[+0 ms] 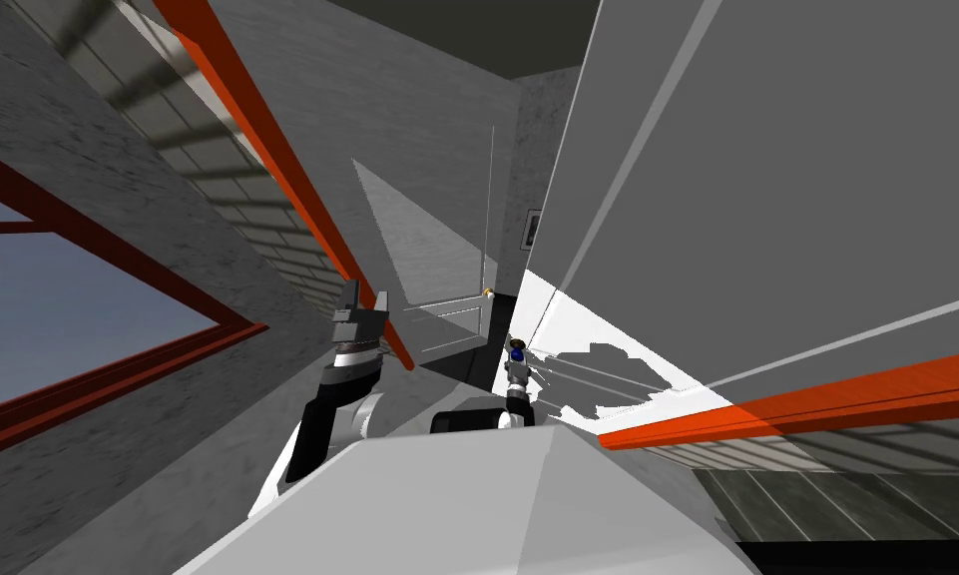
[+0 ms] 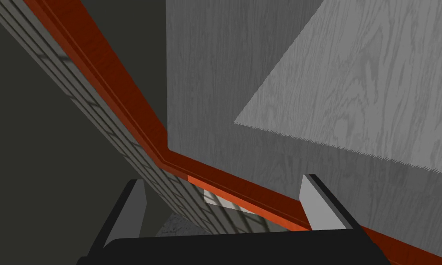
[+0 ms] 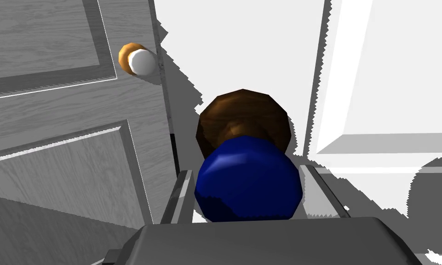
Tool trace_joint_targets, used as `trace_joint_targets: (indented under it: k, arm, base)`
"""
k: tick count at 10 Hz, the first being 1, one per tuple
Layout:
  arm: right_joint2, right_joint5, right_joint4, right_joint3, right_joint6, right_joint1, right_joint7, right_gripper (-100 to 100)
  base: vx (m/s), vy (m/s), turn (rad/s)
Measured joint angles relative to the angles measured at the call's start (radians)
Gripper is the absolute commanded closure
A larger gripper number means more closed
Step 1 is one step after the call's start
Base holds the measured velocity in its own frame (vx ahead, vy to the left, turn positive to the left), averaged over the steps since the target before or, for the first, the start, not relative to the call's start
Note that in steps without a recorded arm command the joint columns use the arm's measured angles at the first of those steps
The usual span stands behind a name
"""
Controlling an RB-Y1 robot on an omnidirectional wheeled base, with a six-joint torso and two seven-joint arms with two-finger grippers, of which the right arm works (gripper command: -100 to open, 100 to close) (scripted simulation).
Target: Push the door open
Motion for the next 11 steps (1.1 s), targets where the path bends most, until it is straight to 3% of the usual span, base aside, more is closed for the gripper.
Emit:
trace_joint_targets:
  k: [3,5,6,7,9,11]
  arm:
    - [0.0,0.0,0.002,0.001,0.002,0.002,0.001,100]
    - [-0.009,-0.016,0.028,-0.016,-0.004,-0.009,0.004,100]
    - [-0.011,-0.024,-0.011,-0.023,0.008,0.013,0.021,100]
    - [-0.014,-0.028,-0.013,-0.029,0.008,0.008,0.028,100]
    - [-0.022,-0.041,0.042,-0.05,-0.017,-0.042,0.015,100]
    - [-0.028,-0.053,0.023,-0.065,-0.022,-0.026,0.025,100]
  base:
    - [0.028,-0.006,0.032]
    - [0.144,-0.031,0.061]
    - [0.147,-0.047,0.032]
    - [0.098,-0.027,0.004]
    - [0.107,-0.035,0.06]
    - [0.083,-0.038,0.025]
